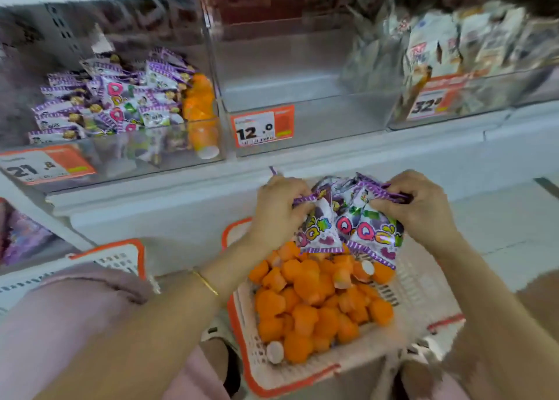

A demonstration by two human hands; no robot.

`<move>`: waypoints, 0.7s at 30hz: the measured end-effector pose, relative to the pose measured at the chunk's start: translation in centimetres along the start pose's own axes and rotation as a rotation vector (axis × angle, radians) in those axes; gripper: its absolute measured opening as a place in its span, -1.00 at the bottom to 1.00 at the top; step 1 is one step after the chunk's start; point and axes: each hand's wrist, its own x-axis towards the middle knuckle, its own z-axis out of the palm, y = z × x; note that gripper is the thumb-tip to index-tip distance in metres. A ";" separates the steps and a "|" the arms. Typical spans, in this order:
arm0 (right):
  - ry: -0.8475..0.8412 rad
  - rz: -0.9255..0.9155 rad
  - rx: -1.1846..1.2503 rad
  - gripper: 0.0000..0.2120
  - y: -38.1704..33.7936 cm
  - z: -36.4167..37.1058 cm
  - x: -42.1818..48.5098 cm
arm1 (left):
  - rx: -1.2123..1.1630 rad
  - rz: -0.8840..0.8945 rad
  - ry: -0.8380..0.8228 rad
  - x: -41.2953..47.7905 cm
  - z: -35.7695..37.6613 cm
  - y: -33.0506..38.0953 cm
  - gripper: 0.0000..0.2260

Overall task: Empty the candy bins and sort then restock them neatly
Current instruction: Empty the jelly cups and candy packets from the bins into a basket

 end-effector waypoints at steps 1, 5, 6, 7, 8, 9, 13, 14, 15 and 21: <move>-0.063 0.053 -0.037 -0.78 1.5 0.8 -0.3 | -0.036 -0.100 -0.049 -0.7 1.7 -1.1 -0.88; -0.250 0.241 -0.105 -0.73 6.0 4.3 -2.2 | -0.026 -0.336 -0.207 -3.3 7.2 -4.4 -0.80; -0.253 0.299 -0.119 -0.73 7.1 5.1 -2.9 | 0.002 -0.355 -0.235 -3.7 8.3 -4.5 -0.80; -0.254 0.341 -0.120 -0.72 8.2 5.7 -3.4 | 0.029 -0.366 -0.259 -4.1 9.3 -4.6 -0.81; -0.264 0.370 -0.115 -0.70 9.1 6.3 -3.8 | 0.049 -0.371 -0.283 -4.4 10.1 -4.6 -0.82; -0.301 0.389 -0.127 -0.71 9.9 6.6 -4.0 | 0.067 -0.374 -0.317 -4.7 10.9 -4.7 -0.83; -0.519 0.469 -0.219 -0.60 11.1 8.0 -3.9 | 0.050 -0.390 -0.512 -4.9 11.5 -5.6 -0.67; -0.530 0.472 -0.221 -0.55 10.7 8.1 -3.7 | 0.045 -0.383 -0.512 -4.3 11.0 -5.6 -0.66; -0.519 0.455 -0.225 -0.54 10.0 8.2 -3.3 | 0.051 -0.361 -0.489 -3.5 10.2 -5.6 -0.67; -0.373 0.227 -0.034 -0.71 0.9 8.3 0.8 | 0.008 -0.228 -0.277 0.8 1.0 -3.9 -0.66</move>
